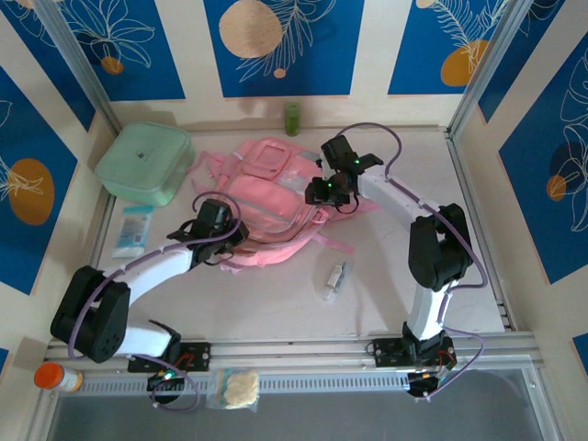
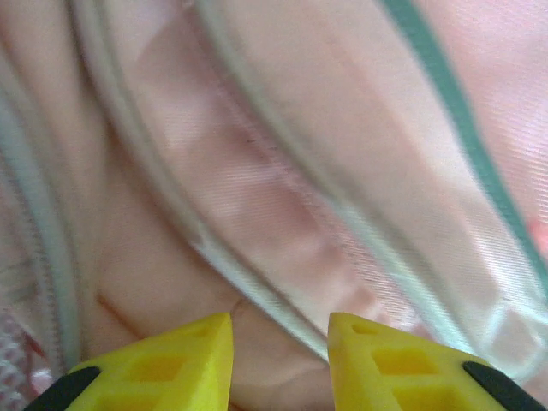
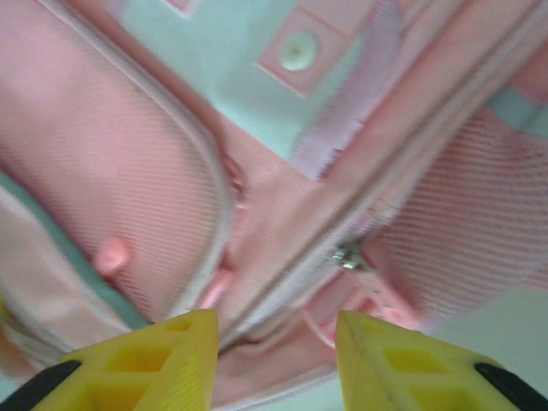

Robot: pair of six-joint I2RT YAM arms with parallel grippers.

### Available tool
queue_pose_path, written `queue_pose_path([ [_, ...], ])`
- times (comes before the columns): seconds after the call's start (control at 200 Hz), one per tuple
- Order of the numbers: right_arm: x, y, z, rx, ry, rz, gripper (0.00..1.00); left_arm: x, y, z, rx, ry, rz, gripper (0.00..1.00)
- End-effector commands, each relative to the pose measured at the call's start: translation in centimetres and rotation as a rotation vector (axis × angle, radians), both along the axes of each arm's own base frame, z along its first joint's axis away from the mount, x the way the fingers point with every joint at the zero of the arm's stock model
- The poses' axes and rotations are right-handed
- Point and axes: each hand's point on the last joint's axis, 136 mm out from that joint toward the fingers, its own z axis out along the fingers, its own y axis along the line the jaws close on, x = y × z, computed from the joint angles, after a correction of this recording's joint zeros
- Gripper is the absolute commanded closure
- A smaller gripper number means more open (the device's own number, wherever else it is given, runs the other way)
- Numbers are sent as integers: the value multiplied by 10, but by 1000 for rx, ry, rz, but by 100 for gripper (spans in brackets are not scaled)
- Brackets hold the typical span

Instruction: Pack books, pencil case, and school supplies into a backpack

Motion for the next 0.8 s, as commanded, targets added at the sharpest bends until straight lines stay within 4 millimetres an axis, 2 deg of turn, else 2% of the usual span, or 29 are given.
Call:
queue_pose_path([
  [0.0, 6, 33, 7, 136, 72, -5, 57, -3, -19, 20, -11, -33, -59, 63],
  [0.19, 22, 36, -18, 33, 103, -49, 54, -6, -44, 16, -51, -45, -91, 57],
  [0.295, 20, 50, -23, 60, 112, -9, 53, -5, -48, 8, -55, -33, -90, 56],
  [0.415, 19, 59, -35, 45, 116, 30, 56, 1, -59, 6, -92, -57, -112, 56],
  [0.465, 20, 60, -39, 37, 121, 39, 57, 2, -57, 1, -76, -43, -105, 56],
  [0.515, 21, 59, -41, 33, 120, 39, 63, 1, -54, -5, -58, -29, -95, 56],
  [0.61, 23, 62, -33, 58, 92, 54, 73, 3, -50, -12, -41, -31, -78, 57],
  [0.7, 25, 63, -25, 48, 58, 69, 83, 9, -58, -10, -60, -78, -111, 57],
  [0.795, 27, 58, -16, 46, 39, 57, 95, 15, -56, -12, -31, -75, -105, 57],
])
